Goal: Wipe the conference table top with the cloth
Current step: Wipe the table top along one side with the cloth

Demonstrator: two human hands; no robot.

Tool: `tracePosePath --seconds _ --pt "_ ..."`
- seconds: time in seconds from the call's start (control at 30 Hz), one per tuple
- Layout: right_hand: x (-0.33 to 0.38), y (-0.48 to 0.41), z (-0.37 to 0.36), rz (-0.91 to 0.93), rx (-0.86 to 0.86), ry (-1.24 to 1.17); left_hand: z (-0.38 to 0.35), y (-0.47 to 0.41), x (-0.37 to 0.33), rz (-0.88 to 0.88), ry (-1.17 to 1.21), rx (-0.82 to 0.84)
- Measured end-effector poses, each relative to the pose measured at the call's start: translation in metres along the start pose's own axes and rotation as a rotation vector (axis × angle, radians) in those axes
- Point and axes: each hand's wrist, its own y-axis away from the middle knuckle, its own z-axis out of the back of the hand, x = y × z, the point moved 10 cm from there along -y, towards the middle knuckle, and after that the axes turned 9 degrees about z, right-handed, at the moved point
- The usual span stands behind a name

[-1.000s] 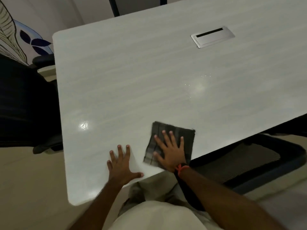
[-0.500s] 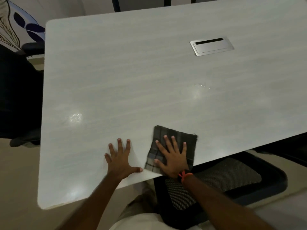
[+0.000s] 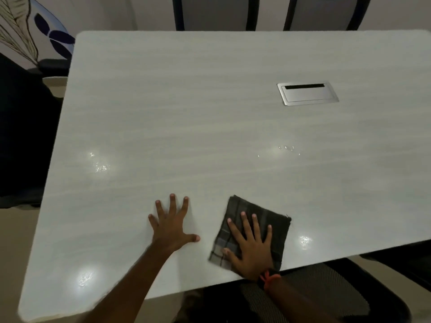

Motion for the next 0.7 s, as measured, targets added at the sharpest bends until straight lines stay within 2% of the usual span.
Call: tracePosePath --seconds 0.07,0.23,0.33,0.47,0.53,0.63,0.7 --pt "-0.020 -0.033 0.017 0.046 0.002 0.006 0.006 -0.008 -0.005 0.014 0.006 -0.008" --pt "-0.074 -0.165 0.069 -0.049 -0.061 0.045 0.016 -0.033 -0.018 0.037 -0.006 0.001" --pt "-0.074 -0.179 0.070 -0.063 -0.068 0.052 0.022 -0.040 -0.020 0.055 0.003 0.010" --pt "-0.031 -0.074 0.033 0.306 -0.011 0.096 0.030 -0.045 -0.021 0.098 0.053 -0.005" --pt "-0.030 -0.041 0.026 0.464 0.030 0.144 0.031 -0.045 -0.022 0.109 0.052 -0.012" --pt "-0.045 -0.081 0.042 0.605 0.014 0.196 0.029 -0.045 -0.021 0.107 0.071 -0.024" --pt "-0.067 -0.148 0.066 0.514 -0.034 0.202 0.028 -0.044 -0.021 0.106 0.084 -0.021"
